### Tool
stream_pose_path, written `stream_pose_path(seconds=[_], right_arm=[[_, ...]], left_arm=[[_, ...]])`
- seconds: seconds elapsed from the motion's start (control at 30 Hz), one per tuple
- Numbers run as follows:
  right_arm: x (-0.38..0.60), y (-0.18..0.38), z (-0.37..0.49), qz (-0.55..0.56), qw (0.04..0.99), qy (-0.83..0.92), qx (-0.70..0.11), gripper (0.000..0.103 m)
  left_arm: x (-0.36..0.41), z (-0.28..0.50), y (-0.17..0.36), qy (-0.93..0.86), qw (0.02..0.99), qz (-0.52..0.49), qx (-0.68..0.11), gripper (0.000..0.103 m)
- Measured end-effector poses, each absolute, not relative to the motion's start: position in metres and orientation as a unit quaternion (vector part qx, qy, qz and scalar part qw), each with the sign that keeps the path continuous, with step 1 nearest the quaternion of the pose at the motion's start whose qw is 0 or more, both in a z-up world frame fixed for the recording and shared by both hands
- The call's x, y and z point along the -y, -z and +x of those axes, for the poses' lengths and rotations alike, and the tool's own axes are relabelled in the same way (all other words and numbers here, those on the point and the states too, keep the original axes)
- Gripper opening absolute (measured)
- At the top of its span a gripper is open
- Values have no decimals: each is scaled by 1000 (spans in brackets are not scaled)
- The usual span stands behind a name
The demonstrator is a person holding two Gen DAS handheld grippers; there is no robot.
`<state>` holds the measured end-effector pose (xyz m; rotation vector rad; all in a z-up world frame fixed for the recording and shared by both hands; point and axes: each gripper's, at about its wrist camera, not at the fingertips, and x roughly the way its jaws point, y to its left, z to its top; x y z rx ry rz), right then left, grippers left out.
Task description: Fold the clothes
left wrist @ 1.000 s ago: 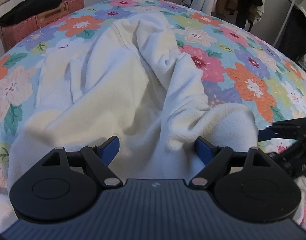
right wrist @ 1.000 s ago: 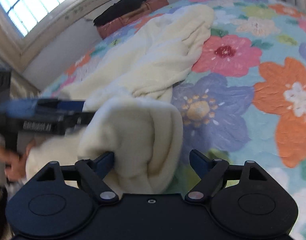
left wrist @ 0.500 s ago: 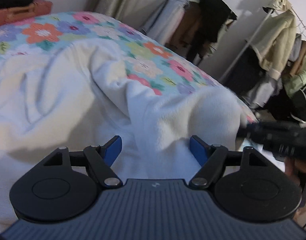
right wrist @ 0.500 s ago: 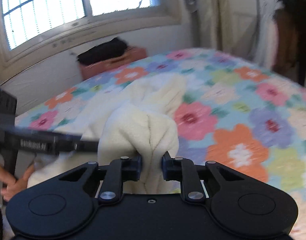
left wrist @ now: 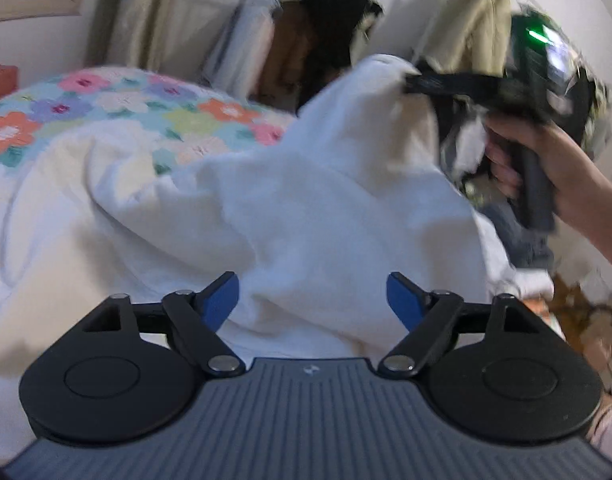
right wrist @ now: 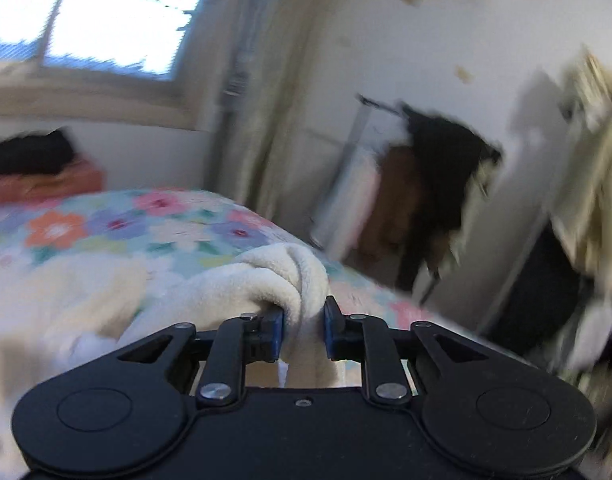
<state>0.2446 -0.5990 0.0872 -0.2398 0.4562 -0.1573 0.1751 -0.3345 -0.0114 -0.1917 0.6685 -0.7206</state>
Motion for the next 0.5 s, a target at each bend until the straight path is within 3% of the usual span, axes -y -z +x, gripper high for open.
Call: stream_pose_path(seconds=[0.03, 0.1, 0.13, 0.2, 0.27, 0.5], right_arm=[[613, -82, 251, -91, 963, 94, -237, 36], [643, -70, 253, -13, 961, 134, -240, 41], [657, -65, 244, 37, 963, 145, -226, 54], [683, -54, 221, 137, 958, 149, -202, 66], [696, -43, 204, 181, 949, 142, -215, 66], [681, 0, 118, 177, 940, 56, -288, 66]], left_arm=[[341, 178, 16, 345, 872, -87, -336, 83], [354, 185, 28, 335, 862, -74, -373, 83], [360, 190, 36, 322, 860, -62, -391, 83], [368, 200, 50, 293, 856, -45, -424, 83], [372, 210, 60, 270, 851, -45, -448, 83], [379, 202, 60, 273, 845, -51, -456, 83]])
